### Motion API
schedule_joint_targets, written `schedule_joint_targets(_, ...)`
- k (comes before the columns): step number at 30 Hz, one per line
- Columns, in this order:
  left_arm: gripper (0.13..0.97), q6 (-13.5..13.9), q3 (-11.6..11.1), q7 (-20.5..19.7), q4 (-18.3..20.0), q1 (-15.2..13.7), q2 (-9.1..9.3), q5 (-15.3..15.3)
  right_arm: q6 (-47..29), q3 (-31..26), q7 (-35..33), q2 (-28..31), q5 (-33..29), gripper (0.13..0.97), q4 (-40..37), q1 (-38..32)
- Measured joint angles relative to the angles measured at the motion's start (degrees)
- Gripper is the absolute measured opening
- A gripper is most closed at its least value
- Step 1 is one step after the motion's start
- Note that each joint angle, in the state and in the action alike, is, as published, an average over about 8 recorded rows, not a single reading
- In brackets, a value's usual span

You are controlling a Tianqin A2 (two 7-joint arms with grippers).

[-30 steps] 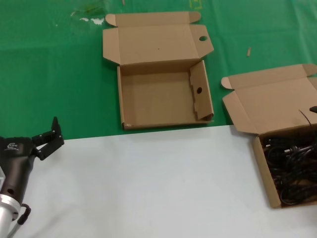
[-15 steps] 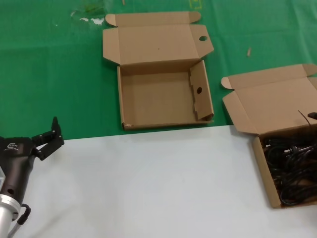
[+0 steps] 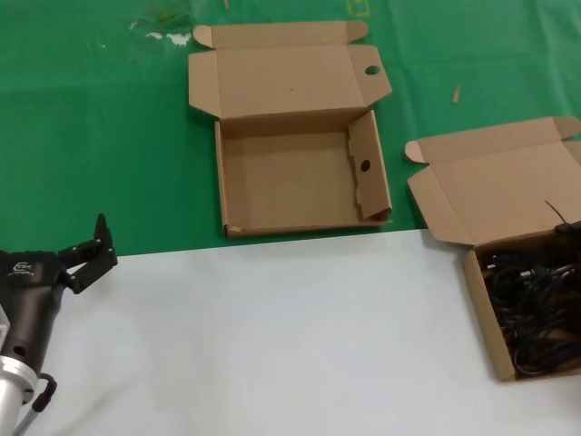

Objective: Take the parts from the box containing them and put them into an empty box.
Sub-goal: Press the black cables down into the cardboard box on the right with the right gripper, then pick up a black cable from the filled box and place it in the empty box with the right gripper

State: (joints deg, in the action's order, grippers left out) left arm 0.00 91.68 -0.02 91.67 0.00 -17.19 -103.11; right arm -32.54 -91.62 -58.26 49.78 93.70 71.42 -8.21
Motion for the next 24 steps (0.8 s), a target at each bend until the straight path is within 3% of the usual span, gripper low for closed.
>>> schedule_joint_targets(12,0.966,0.0,0.0,0.0,0.0,0.0,0.0,0.0,1.4,-0.4,2.0,1.2,0.0,0.286,0.6,0.8)
schedule_joint_targets(24,0.966,0.0,0.0,0.0,0.0,0.0,0.0,0.0,3.2,0.4,6.8,2.8,0.0,0.219,6.3,3.3)
